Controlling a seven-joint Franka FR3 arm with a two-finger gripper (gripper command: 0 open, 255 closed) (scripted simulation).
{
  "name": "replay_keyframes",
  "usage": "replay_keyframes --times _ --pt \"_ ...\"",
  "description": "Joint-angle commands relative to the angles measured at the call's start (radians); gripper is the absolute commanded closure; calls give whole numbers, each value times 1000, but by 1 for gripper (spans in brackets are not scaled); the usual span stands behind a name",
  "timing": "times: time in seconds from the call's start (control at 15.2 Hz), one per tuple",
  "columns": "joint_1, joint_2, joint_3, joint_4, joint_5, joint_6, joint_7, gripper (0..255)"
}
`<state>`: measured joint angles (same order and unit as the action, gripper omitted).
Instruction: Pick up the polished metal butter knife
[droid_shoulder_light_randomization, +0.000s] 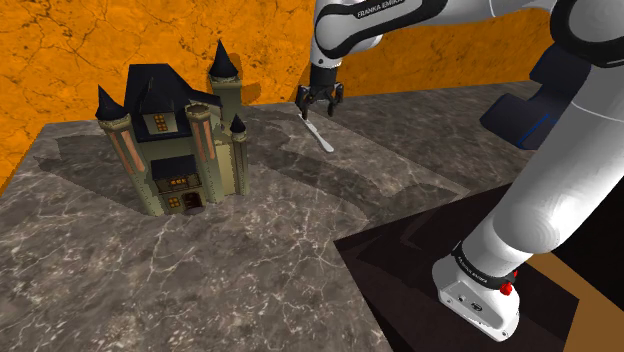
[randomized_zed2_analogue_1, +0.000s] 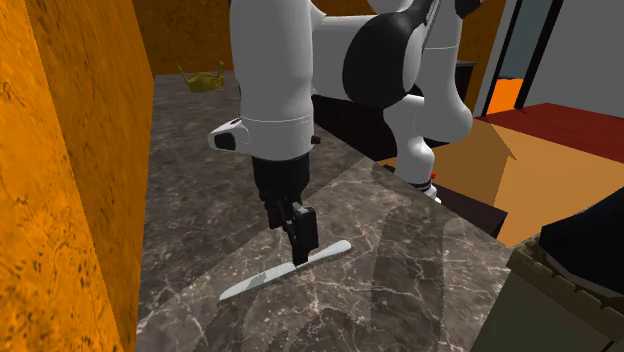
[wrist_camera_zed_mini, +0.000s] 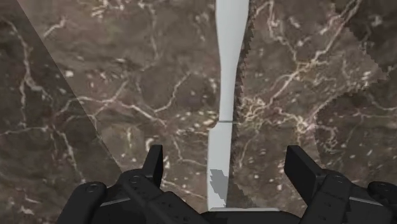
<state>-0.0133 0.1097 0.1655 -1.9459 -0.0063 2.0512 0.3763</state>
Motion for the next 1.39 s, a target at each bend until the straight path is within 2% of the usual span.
replay_keyframes --times 0.0,0.46,0.53,1.12,1.32 --pt "2 25 0 7 -5 19 10 0" --pt "3 54 -1 -33 -11 89 13 0" --pt "3 55 -1 -33 -11 90 14 255" --pt "3 54 -1 -33 -11 89 13 255" --pt "3 38 0 -12 -8 51 11 255"
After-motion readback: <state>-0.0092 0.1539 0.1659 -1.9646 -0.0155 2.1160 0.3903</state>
